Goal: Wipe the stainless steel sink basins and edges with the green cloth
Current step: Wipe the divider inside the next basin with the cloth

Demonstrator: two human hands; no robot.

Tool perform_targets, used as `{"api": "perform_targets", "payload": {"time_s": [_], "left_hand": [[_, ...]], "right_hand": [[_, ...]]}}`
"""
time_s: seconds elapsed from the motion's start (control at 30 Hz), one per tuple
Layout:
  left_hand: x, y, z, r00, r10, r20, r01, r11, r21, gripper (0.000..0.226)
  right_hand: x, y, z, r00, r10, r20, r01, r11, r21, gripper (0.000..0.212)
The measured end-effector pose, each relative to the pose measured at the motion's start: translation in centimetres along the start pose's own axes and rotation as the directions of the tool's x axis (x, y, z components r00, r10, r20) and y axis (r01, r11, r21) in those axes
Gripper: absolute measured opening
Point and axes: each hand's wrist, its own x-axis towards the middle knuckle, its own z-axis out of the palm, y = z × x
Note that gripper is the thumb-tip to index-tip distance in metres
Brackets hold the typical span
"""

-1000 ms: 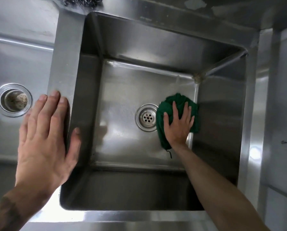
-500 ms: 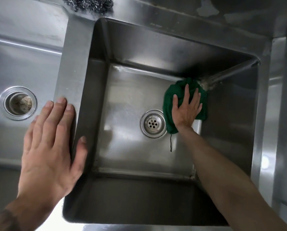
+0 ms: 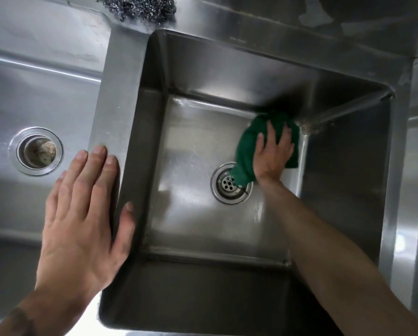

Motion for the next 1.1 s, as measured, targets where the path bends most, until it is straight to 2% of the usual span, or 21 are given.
{"api": "perform_targets", "payload": {"time_s": [0.07,0.1,0.17,0.3,0.37,0.47,0.53,0.67,0.8,0.87,0.93,1.03,1.1], "left_hand": [[-0.1,-0.1,0.0,1.0,-0.007,0.004,0.007,1.0,-0.008,0.066],[-0.1,-0.1,0.0,1.0,-0.005,0.007,0.005,1.0,-0.007,0.066],[-0.2,-0.2,-0.1,1.0,-0.003,0.013,0.003,1.0,-0.001,0.067],[-0.2,-0.2,-0.1,1.0,-0.011,0.024,0.011,1.0,0.018,0.067],[-0.3,-0.2,-0.1,1.0,-0.011,0.028,0.01,1.0,0.029,0.067],[-0.2,-0.2,-0.1,0.999,-0.011,0.039,0.009,0.999,0.044,0.067],[-0.2,-0.2,-0.1,0.999,-0.011,0.045,0.008,0.998,0.061,0.067],[-0.4,-0.2,-0.1,0.999,-0.017,0.043,0.014,0.998,0.067,0.068],[-0.2,-0.2,-0.1,0.999,-0.007,0.043,0.004,0.997,0.073,0.067],[-0.2,-0.2,-0.1,0.999,-0.002,0.048,-0.002,0.997,0.079,0.067],[-0.2,-0.2,-0.2,0.999,-0.002,0.047,-0.001,0.997,0.076,0.066],[-0.1,-0.3,-0.2,0.999,0.0,0.054,-0.004,0.998,0.068,0.066],[-0.1,-0.3,-0.1,0.998,-0.002,0.058,-0.002,0.997,0.074,0.066]], "right_hand": [[-0.1,-0.4,0.2,0.987,0.148,-0.066,-0.146,0.989,0.035,0.052],[-0.3,-1.6,0.5,0.976,0.209,-0.055,-0.206,0.977,0.058,0.056],[-1.3,-4.9,1.1,0.971,0.24,-0.014,-0.237,0.967,0.093,0.063],[-4.6,-11.9,3.5,1.0,0.0,0.0,0.0,0.985,0.172,0.055],[-5.8,-15.0,4.4,0.998,-0.063,0.027,0.054,0.968,0.243,0.051],[-6.6,-19.0,4.9,0.993,-0.115,-0.007,0.109,0.916,0.387,0.044],[-6.9,-21.2,4.7,0.993,-0.115,0.038,0.076,0.837,0.542,0.043],[-7.1,-24.2,2.8,0.968,-0.021,0.251,-0.195,0.572,0.797,0.051],[-6.6,-25.1,0.9,0.893,0.089,0.442,-0.444,0.341,0.829,0.064],[-6.7,-25.5,-0.6,0.86,0.107,0.499,-0.509,0.243,0.826,0.063],[-7.0,-26.0,-2.5,0.888,0.095,0.45,-0.46,0.21,0.863,0.057],[-7.2,-26.5,-4.3,0.955,0.044,0.292,-0.295,0.199,0.935,0.045],[-7.0,-27.3,-4.5,0.965,0.044,0.259,-0.263,0.204,0.943,0.039]]}}
